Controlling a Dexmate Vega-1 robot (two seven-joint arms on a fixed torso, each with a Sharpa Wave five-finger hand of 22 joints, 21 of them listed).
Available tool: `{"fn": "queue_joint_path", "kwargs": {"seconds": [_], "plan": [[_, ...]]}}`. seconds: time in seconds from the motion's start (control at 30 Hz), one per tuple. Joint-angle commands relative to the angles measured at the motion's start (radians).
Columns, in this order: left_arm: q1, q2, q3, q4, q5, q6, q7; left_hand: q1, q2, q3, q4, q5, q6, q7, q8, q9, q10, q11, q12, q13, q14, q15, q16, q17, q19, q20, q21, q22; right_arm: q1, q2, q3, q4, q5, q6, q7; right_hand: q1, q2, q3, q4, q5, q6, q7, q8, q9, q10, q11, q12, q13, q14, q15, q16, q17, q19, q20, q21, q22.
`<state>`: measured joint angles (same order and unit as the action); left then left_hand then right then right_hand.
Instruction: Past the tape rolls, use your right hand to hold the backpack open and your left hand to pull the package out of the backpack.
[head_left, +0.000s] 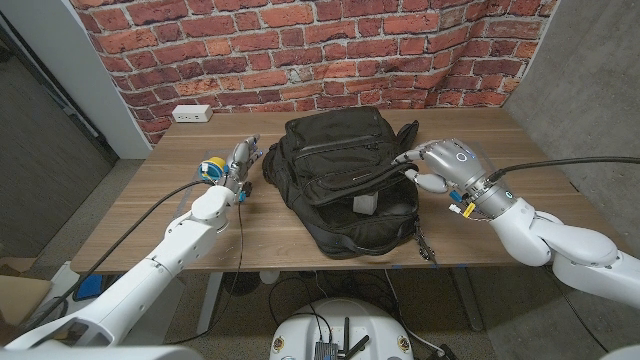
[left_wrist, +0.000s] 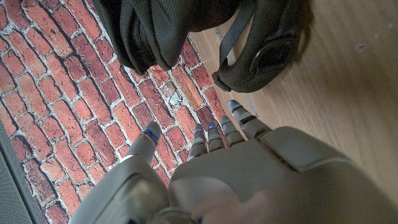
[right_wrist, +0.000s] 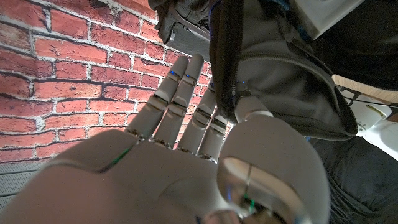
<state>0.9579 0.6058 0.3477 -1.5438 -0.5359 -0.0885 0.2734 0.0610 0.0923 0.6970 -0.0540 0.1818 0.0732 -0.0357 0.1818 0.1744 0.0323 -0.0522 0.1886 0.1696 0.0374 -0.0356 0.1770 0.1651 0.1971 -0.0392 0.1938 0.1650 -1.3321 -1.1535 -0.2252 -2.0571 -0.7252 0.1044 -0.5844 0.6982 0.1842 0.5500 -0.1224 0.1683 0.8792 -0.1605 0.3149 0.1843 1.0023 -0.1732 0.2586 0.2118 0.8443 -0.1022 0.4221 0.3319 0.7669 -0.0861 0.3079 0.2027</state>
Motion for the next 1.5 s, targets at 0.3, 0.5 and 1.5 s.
{"fn": "queue_joint_path", "kwargs": {"seconds": [0.3,0.5,1.5], "plan": [[0.051,0.016,0.001,-0.054,0.040,-0.021,0.018,-0.006,0.057,0.010,-0.002,-0.003,0.012,0.003,0.005,0.002,0.009,-0.005,0.003,0.003,0.016,-0.023,-0.001,0.002,0.011,-0.051,-0.002,0.005,0.090,0.077,0.039,0.034,0.123,0.112,0.142,0.009,0.004,0.007,-0.007,0.007,0.045,0.030,0.005,0.006,0.023,0.013,0.005,0.011,0.021,-0.118,0.006,0.008,0.014,-0.128,0.016,0.005],[0.060,0.021,-0.001,-0.068,0.051,-0.029,0.018,-0.005,0.057,0.011,-0.004,-0.003,0.015,0.002,0.005,0.001,0.010,-0.005,0.002,0.003,0.017,-0.022,-0.001,0.002,0.011,-0.051,-0.002,0.005,0.128,0.102,0.033,0.051,0.157,0.140,0.185,0.013,0.004,0.010,-0.011,0.008,0.048,0.035,0.004,0.007,0.028,0.013,0.005,0.011,0.024,-0.120,0.008,0.011,0.016,-0.129,0.019,0.005],[0.163,0.026,-0.044,-0.162,0.074,-0.099,0.051,0.009,0.056,0.019,-0.025,-0.005,0.046,0.005,0.010,0.002,0.037,-0.005,0.007,0.003,0.038,-0.021,0.000,-0.001,0.025,-0.050,0.002,0.006,0.331,0.173,-0.029,0.145,0.311,0.187,0.401,0.021,0.001,0.013,-0.023,0.015,0.069,0.053,-0.001,0.009,0.057,0.028,0.008,0.015,0.047,-0.116,0.014,0.024,0.026,-0.129,0.039,0.009]]}}
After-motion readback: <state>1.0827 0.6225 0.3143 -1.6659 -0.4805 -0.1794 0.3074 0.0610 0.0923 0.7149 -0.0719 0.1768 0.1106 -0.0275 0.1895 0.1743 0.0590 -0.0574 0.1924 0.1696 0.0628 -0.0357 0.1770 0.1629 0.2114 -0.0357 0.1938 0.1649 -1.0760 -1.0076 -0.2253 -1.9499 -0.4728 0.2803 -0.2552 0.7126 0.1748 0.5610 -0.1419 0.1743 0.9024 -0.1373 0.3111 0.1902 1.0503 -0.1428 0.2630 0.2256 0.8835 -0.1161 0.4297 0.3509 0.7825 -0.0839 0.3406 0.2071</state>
